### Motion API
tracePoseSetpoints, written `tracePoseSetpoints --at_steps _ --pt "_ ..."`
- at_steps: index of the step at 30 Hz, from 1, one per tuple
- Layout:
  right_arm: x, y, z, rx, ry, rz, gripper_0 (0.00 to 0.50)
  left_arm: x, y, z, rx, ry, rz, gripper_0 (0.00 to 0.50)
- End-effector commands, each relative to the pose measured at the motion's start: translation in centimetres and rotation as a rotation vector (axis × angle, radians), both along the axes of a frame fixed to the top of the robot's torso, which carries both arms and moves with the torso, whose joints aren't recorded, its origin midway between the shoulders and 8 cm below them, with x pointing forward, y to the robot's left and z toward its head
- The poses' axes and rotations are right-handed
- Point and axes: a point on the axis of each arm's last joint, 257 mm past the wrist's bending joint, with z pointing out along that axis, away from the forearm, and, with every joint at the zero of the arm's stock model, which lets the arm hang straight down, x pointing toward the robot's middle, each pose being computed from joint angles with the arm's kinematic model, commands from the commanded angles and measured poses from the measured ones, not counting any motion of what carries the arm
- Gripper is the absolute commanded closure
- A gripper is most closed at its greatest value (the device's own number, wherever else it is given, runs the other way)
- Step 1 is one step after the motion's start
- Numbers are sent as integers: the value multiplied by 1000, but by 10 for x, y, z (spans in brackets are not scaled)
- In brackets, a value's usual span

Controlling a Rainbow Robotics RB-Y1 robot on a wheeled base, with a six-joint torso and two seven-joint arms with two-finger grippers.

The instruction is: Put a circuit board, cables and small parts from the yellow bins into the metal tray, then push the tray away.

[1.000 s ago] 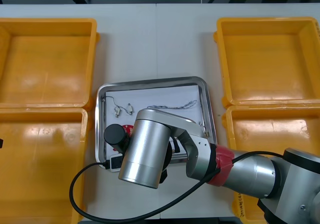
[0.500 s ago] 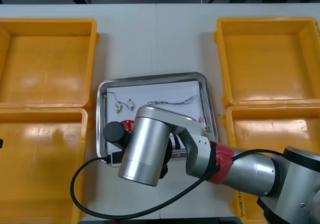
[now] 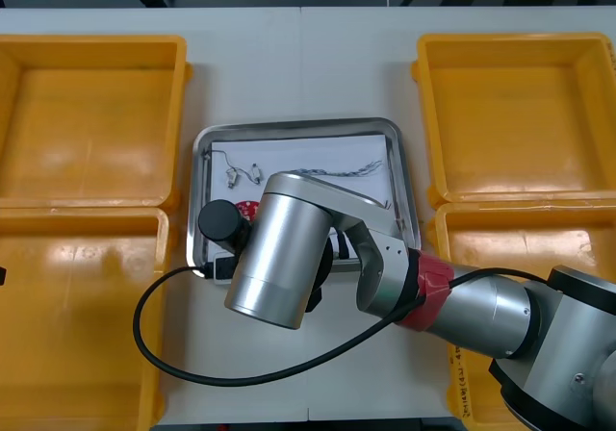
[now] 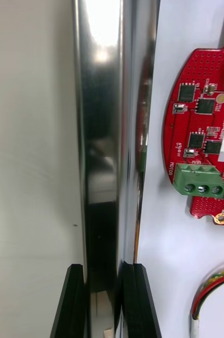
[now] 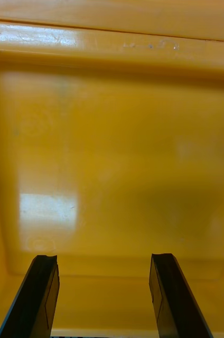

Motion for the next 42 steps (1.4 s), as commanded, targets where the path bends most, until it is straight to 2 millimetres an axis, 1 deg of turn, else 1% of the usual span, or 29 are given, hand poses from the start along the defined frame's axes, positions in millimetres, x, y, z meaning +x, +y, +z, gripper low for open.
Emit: tracePoseSetpoints --at_steps 1,7,8,10,19,27,28,30,36,42 --pt "22 18 29 36 -63 -23 500 -6 11 9 40 -1 14 0" --pt "43 22 33 37 -72 -40 500 -6 11 9 40 -1 14 0" --pt "44 23 33 37 -72 -40 500 -6 11 9 40 -1 14 0" --pt "53 24 39 36 -89 -40 500 -6 11 9 40 -1 14 0" --pt "81 27 51 26 -116 -42 500 -6 11 9 40 -1 14 0" --pt "110 30 69 23 -172 -27 500 -6 11 9 40 -1 14 0" --pt "112 30 69 22 -173 -26 500 -6 11 9 40 -1 14 0" --pt "119 32 76 24 -193 -18 500 -6 11 9 40 -1 14 0" --pt "133 36 88 37 -220 -11 500 -6 11 9 40 -1 14 0" --pt "144 36 95 47 -240 -12 500 -6 11 9 40 -1 14 0"
